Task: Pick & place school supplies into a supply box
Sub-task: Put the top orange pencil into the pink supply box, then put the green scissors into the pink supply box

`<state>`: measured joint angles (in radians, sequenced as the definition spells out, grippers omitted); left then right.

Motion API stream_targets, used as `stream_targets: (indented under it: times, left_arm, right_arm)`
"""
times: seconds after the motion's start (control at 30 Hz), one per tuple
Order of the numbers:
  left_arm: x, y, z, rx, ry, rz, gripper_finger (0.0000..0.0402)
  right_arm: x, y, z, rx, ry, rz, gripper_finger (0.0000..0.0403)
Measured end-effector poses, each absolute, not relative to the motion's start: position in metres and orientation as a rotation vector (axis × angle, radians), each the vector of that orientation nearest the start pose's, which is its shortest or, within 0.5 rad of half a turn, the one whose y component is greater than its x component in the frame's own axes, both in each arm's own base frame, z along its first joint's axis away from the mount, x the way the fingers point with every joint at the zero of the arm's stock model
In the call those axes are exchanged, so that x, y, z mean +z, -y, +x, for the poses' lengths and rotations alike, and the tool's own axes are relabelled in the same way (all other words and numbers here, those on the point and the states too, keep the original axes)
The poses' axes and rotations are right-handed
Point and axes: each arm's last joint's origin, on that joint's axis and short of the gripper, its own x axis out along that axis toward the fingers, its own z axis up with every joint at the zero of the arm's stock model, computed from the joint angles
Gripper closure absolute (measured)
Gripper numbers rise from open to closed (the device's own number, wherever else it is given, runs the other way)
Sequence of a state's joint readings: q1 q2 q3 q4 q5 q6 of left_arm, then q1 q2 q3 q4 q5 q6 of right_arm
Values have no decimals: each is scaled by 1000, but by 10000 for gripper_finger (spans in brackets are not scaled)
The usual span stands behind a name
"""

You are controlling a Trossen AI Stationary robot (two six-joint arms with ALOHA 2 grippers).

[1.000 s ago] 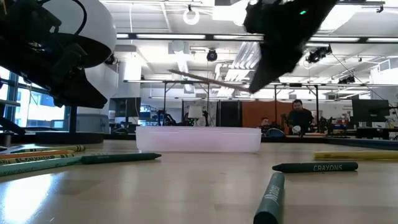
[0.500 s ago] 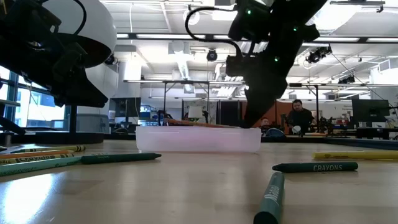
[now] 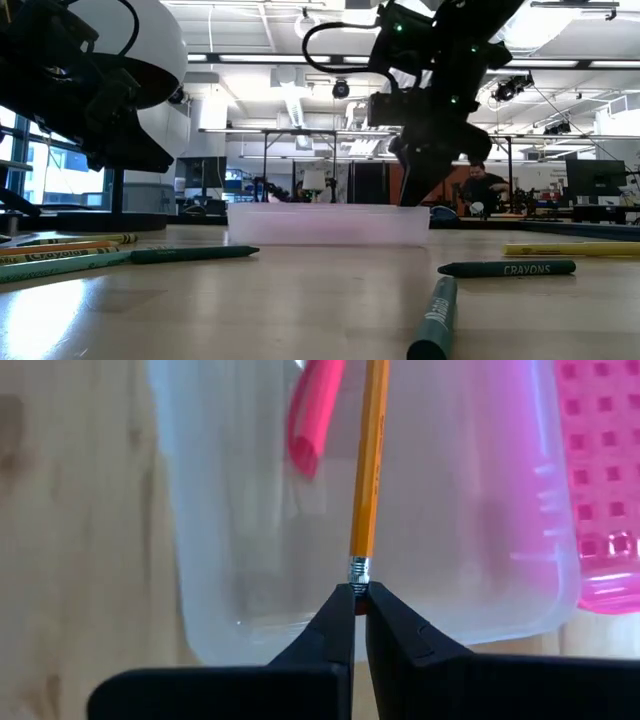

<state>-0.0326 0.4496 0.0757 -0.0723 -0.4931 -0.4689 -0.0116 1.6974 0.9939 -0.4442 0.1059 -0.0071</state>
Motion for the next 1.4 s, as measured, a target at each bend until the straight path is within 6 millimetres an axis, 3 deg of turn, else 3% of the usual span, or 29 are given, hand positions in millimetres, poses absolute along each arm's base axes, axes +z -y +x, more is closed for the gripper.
stream_targets:
  times: [0.3,0.53,0.67,0.83,0.93,1.1,1.4]
  left_arm:
    - [144,-10,117,543,-319,-337,204]
    - [144,-10,117,543,-319,-337,204]
    - [144,-10,117,543,-319,-337,204]
    - [144,-10,117,543,-321,-336,204]
    - [144,-10,116,544,-326,-335,204]
    - [144,-10,116,544,-325,-335,204]
    - [144,-10,116,539,-329,-336,204]
  right_arm:
    - [165,10,318,-120,-1148,-63,385]
    - [168,14,320,-232,-1135,-127,349]
    - [185,15,329,-296,-1090,-134,331]
    - [220,9,332,-362,-1084,58,322]
    - [234,-5,322,-401,-1202,201,324]
    - [242,-39,297,-563,-1450,598,329]
    - [213,-111,244,-896,-1689,751,329]
